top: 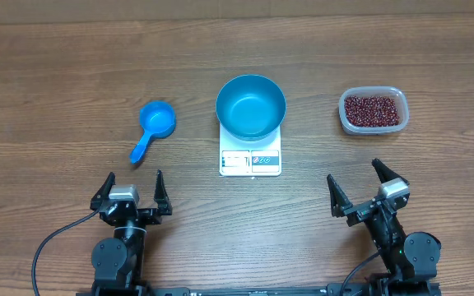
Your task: Scoop item into bowl and weigh 150g on scale
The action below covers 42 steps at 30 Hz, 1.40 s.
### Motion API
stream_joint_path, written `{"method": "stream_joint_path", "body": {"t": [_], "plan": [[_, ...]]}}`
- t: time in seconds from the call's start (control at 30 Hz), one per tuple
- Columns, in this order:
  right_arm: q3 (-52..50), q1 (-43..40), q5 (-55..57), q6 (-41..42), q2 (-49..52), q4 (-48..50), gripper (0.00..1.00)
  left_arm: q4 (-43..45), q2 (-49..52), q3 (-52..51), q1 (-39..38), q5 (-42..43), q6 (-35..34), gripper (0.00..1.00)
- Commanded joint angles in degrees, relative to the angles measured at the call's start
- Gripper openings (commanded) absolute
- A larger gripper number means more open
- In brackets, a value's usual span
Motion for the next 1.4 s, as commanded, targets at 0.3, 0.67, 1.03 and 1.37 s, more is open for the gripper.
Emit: {"method": "stream_joint_path", "body": {"t": [0.3, 0.67, 1.03, 1.37], "plan": [[-0.6, 0.5, 0.5, -0.1, -0.6, 0.3, 1.00, 0.1, -0.6, -0.2, 0.3, 0.3, 0.7, 1.00], [-0.6, 0.5, 0.5, -0.1, -0.6, 0.3, 1.00, 0.1, -0.6, -0.2, 0.3, 0.3, 0.7, 1.00], [-0.6, 0.5, 0.5, -0.1, -0.6, 0.3, 1.00, 0.2, -0.6, -0.2, 0.3, 0.3, 0.7, 0.99], [-0.6, 0.5, 0.5, -0.1, -0.6, 0.3, 1.00, 1.6, -0.6, -0.2, 0.3, -1.3, 0.9, 0.99]]}}
